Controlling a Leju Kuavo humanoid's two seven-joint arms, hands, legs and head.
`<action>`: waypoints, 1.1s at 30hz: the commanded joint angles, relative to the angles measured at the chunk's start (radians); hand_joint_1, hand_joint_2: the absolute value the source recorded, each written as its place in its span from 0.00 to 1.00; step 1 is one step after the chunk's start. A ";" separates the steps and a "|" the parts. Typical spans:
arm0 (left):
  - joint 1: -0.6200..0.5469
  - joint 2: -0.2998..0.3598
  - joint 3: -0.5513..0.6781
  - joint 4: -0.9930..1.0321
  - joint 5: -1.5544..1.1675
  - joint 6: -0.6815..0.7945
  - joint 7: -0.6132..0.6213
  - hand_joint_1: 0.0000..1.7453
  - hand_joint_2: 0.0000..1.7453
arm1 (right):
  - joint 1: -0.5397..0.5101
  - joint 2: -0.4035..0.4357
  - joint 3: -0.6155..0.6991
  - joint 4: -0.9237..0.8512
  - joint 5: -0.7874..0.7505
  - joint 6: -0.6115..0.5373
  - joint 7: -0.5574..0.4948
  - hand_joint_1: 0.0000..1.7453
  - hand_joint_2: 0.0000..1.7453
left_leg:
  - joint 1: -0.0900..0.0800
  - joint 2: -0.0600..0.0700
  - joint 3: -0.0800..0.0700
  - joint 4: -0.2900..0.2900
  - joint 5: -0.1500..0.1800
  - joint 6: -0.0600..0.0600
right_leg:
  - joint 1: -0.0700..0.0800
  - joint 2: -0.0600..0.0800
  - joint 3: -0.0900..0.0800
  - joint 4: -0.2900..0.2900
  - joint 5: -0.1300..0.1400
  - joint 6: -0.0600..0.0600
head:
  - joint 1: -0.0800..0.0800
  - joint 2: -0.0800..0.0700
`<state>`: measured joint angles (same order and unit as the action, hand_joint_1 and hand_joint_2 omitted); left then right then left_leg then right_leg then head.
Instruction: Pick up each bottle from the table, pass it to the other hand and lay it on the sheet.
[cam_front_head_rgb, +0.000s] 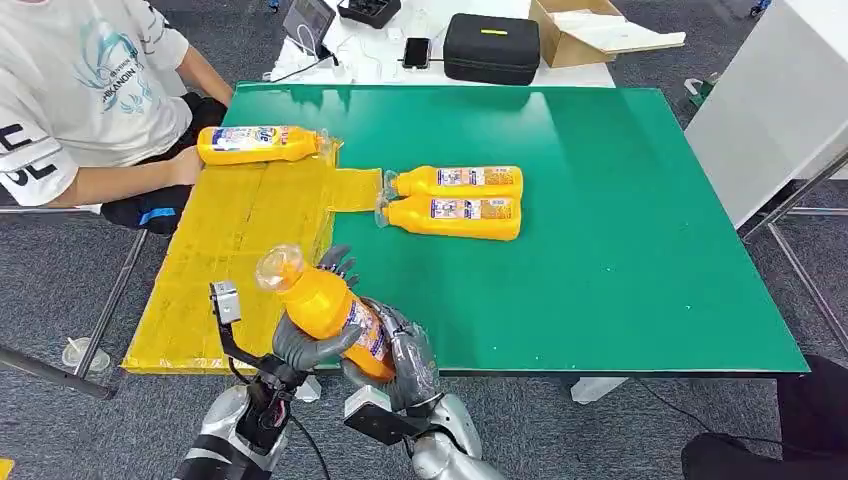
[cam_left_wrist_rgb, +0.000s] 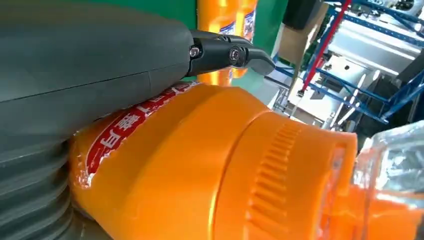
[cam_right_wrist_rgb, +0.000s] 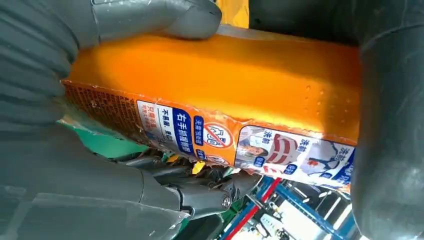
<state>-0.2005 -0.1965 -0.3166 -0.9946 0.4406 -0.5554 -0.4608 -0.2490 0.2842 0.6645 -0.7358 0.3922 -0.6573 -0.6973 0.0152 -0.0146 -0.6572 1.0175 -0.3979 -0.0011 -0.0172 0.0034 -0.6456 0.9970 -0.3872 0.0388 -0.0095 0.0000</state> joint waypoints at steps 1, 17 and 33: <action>-0.055 0.002 -0.051 0.048 0.022 -0.026 0.000 1.00 1.00 | -0.031 0.022 0.061 0.173 0.019 0.024 -0.001 1.00 1.00 | 0.001 0.000 0.008 0.000 -0.003 0.001 | 0.002 -0.002 0.009 -0.001 -0.003 -0.002 | 0.000 0.000; -0.027 -0.008 -0.015 -0.023 0.039 0.006 0.018 1.00 1.00 | -0.040 0.018 -0.027 0.137 0.052 0.010 -0.001 1.00 1.00 | 0.000 0.001 0.002 0.000 -0.001 0.001 | 0.000 -0.002 0.003 0.000 -0.001 -0.001 | 0.000 0.000; -0.021 -0.009 0.021 -0.068 0.055 0.027 0.023 1.00 1.00 | -0.037 0.028 -0.096 0.074 0.031 0.050 -0.001 0.00 0.00 | 0.000 0.002 0.005 0.000 -0.002 0.001 | 0.001 -0.002 0.005 0.000 -0.002 -0.002 | 0.000 0.000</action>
<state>-0.1902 -0.2060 -0.2865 -1.0605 0.4868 -0.5302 -0.4425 -0.2730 0.3120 0.5966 -0.6729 0.4265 -0.6184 -0.7015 0.0152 -0.0127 -0.6571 1.0175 -0.3979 -0.0011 -0.0172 0.0036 -0.6455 0.9971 -0.3869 0.0388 -0.0099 0.0000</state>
